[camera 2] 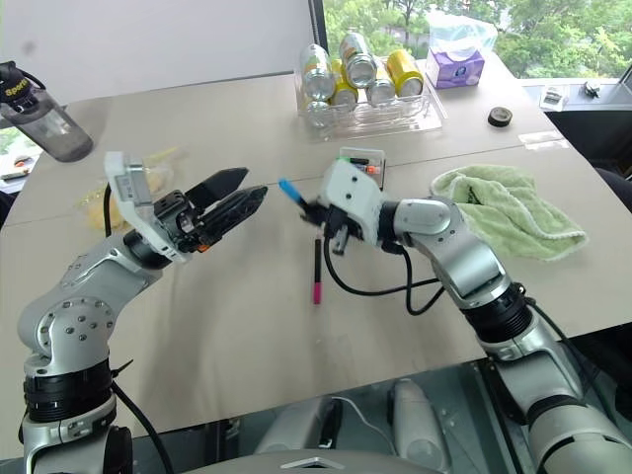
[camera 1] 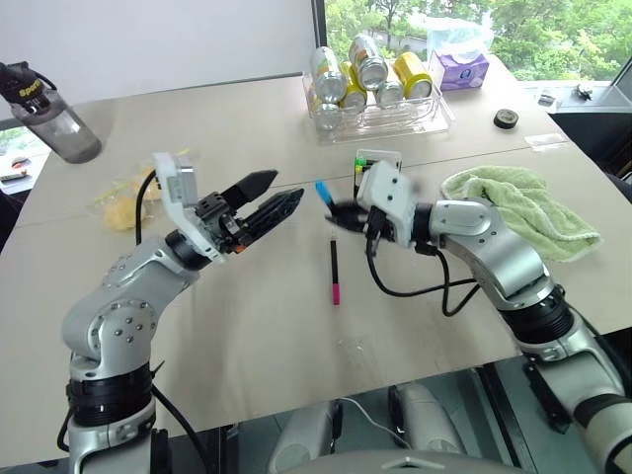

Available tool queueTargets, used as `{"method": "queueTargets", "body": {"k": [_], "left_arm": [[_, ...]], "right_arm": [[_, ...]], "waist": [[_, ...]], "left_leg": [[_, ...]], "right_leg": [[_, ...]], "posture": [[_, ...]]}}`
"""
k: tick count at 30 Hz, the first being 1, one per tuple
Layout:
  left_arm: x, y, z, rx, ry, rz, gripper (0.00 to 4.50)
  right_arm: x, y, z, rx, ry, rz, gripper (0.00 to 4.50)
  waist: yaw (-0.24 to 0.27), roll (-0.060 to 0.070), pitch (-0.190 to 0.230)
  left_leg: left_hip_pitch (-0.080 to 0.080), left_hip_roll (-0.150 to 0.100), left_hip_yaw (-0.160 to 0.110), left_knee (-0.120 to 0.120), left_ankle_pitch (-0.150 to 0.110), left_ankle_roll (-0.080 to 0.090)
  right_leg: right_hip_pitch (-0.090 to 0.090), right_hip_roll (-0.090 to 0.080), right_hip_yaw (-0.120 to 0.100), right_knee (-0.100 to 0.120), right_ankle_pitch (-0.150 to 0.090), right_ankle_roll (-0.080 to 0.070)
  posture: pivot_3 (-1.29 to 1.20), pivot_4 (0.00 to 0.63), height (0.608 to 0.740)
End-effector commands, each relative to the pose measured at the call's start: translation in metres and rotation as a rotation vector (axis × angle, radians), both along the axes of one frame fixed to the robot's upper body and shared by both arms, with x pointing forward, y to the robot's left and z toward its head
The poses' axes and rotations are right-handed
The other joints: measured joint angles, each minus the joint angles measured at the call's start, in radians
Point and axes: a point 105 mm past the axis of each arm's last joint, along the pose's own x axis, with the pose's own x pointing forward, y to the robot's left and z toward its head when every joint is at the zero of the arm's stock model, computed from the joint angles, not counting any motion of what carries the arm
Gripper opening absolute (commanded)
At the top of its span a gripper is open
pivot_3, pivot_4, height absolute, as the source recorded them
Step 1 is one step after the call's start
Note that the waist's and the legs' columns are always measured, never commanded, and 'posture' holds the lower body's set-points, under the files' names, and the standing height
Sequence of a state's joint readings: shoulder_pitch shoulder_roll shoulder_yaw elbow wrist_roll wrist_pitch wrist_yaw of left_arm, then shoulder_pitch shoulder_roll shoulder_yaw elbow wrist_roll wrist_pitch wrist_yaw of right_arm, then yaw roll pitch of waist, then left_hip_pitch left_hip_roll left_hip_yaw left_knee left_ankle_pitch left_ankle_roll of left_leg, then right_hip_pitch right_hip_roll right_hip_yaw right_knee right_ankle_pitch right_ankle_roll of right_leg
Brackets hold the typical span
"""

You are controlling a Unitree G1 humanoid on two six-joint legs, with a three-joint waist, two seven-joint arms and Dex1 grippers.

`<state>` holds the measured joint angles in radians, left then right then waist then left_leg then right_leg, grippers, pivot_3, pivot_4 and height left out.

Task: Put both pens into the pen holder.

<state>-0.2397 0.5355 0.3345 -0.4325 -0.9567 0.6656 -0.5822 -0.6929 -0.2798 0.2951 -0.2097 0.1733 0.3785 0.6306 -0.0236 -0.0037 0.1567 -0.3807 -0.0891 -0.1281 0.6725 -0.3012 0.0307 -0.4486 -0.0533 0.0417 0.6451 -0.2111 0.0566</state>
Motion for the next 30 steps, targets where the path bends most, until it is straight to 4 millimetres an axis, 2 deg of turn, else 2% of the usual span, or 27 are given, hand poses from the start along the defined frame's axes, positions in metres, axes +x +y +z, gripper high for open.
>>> {"method": "queueTargets", "body": {"k": [1, 5, 10, 19, 30], "left_arm": [[-0.008, -0.003, 0.007, 0.079, -0.076, 0.060, 4.04], [-0.004, 0.001, 0.005, 0.173, -0.086, 0.129, 4.04], [-0.007, -0.005, 0.004, 0.258, -0.101, 0.093, 4.04], [-0.015, -0.015, 0.001, 0.303, -0.078, 0.005, 4.04], [-0.017, -0.020, 0.006, 0.306, -0.079, -0.042, 4.04]], "right_arm": [[0.006, -0.017, 0.036, 0.111, -0.286, -0.131, 0.07], [0.009, -0.019, 0.041, 0.141, -0.374, -0.173, 0.07], [0.016, -0.017, 0.025, 0.123, -0.368, -0.197, 0.07], [0.030, -0.027, 0.015, 0.103, -0.385, -0.245, 0.07], [0.048, -0.027, 0.014, 0.172, -0.334, -0.307, 0.07]], "waist": [[0.001, -0.001, -0.001], [0.006, -0.001, -0.001], [0.000, -0.001, -0.001], [-0.014, -0.001, -0.001], [-0.018, -0.001, -0.001]], "left_leg": [[0.000, 0.000, 0.000, 0.000, 0.000, 0.000], [0.000, -0.001, 0.000, 0.002, 0.000, 0.000], [0.001, 0.000, 0.000, 0.001, 0.001, -0.002], [0.001, 0.000, 0.000, 0.001, 0.001, -0.002], [0.002, 0.000, 0.001, 0.001, 0.001, -0.002]], "right_leg": [[0.000, 0.000, 0.000, 0.000, 0.000, 0.000], [0.001, 0.000, 0.000, 0.001, 0.000, 0.000], [0.001, 0.001, 0.001, 0.003, 0.000, -0.001], [0.001, 0.001, 0.001, 0.003, 0.000, -0.001], [0.001, 0.001, 0.001, 0.004, 0.000, -0.001]], "posture": [[0.00, 0.150, 0.739], [0.00, 0.150, 0.739], [0.00, 0.150, 0.739], [0.00, 0.150, 0.739], [0.00, 0.150, 0.739]]}}
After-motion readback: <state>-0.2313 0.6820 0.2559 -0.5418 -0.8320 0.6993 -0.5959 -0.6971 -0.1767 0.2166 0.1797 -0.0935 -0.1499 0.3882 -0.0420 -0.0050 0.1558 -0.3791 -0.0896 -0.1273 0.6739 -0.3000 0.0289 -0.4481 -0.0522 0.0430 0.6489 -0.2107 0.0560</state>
